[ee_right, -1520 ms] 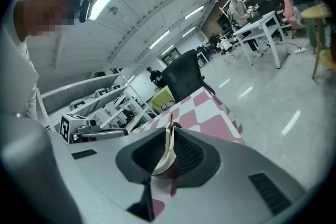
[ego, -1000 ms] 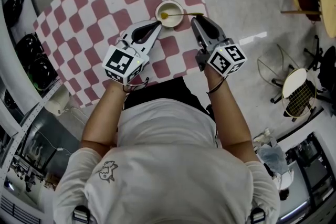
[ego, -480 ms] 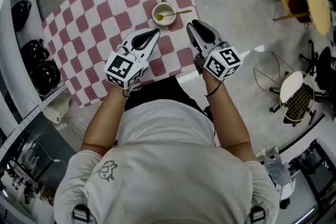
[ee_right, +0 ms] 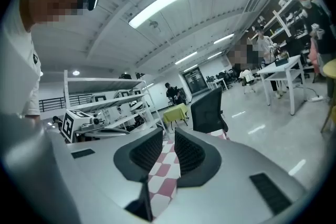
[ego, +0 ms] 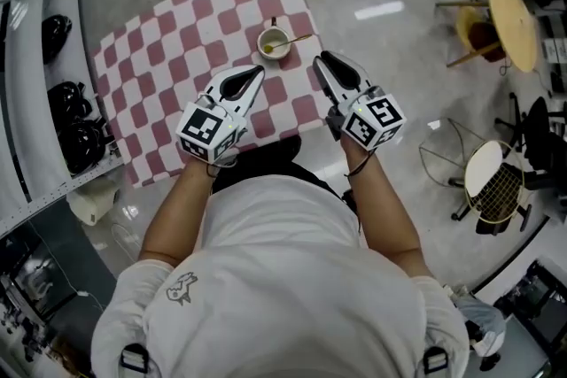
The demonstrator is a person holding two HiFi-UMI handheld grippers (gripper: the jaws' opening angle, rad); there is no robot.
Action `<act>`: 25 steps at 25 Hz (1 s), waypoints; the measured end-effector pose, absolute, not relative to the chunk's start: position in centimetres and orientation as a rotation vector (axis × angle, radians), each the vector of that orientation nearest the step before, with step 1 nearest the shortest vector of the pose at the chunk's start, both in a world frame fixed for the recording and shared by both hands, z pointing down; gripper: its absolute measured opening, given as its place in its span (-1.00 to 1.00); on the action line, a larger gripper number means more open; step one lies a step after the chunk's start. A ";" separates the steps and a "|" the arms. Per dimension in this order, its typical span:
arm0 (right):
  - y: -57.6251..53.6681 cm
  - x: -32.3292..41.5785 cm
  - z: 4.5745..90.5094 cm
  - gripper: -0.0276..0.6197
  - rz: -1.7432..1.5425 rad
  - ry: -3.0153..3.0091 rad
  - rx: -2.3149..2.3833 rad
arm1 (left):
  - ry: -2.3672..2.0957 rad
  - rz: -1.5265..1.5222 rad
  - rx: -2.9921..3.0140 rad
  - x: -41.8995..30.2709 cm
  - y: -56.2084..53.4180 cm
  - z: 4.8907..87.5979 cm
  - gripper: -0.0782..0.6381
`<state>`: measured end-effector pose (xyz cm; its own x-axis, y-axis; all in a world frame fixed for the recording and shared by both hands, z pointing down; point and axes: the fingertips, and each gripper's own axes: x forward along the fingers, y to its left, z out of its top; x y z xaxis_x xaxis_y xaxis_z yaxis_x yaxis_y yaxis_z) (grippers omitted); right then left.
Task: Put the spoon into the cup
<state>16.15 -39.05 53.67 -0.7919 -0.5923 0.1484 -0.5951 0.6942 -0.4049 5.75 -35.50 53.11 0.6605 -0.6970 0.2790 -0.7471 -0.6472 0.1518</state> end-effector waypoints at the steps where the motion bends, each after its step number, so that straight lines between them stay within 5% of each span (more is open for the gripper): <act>1: -38.9 16.3 52.8 -0.68 0.665 -2.897 1.009 | -1.174 0.272 2.639 6.0 -35.4 52.3 -0.74; 25: -31.8 18.0 41.7 -0.79 0.272 -3.035 0.927 | -1.312 0.099 2.836 9.1 -31.7 38.3 -0.74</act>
